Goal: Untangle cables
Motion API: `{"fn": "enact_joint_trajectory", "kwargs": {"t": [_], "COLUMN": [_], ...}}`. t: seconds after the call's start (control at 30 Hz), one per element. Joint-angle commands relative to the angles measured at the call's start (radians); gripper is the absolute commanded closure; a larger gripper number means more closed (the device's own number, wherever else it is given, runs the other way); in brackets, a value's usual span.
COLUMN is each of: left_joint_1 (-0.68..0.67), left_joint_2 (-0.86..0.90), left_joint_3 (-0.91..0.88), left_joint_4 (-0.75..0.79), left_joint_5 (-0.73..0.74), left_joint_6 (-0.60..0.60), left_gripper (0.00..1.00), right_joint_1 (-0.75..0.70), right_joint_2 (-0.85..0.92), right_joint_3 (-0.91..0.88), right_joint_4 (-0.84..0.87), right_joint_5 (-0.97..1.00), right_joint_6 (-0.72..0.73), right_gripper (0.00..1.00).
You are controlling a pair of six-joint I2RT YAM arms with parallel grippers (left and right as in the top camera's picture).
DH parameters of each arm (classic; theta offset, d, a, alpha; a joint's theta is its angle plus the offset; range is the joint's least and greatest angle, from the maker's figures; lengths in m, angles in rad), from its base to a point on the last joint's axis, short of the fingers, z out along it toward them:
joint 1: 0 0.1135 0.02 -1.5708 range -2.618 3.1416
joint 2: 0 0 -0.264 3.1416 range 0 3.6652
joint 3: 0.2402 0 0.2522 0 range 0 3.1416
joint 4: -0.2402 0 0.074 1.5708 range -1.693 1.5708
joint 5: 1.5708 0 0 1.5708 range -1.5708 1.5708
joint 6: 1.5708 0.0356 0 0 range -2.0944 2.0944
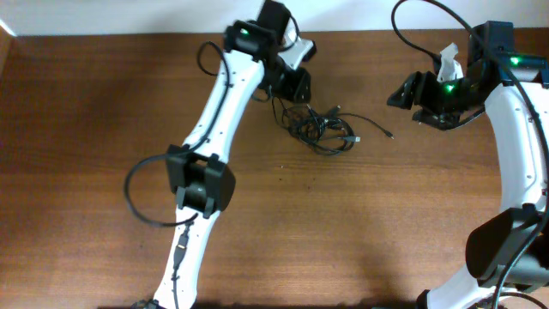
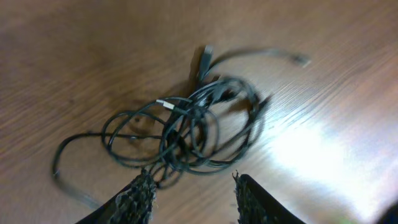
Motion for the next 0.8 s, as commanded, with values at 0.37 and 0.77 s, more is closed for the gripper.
{"fn": "enact_joint_trajectory", "kwargs": {"t": [0.37, 0.77], "left_joint_1": [-0.035, 0.024], "left_joint_2": [0.204, 0.154], "left_joint_3": [0.003, 0.367], "left_joint_4": [-0.089, -0.246], "left_joint_5": [-0.020, 0.478], "left_joint_6": [0.295, 0.166], "left_gripper": [0.63, 1.00], "right_joint_1": [0.000, 0.113], "right_joint_2": [-0.007, -0.006], "right_joint_3": [0.002, 0.002], "right_joint_4": [-0.023, -0.013], "right_joint_5": [0.047, -0.004], "right_joint_6": [-0.001, -0.001], "right_gripper": [0.27, 0.27]}}
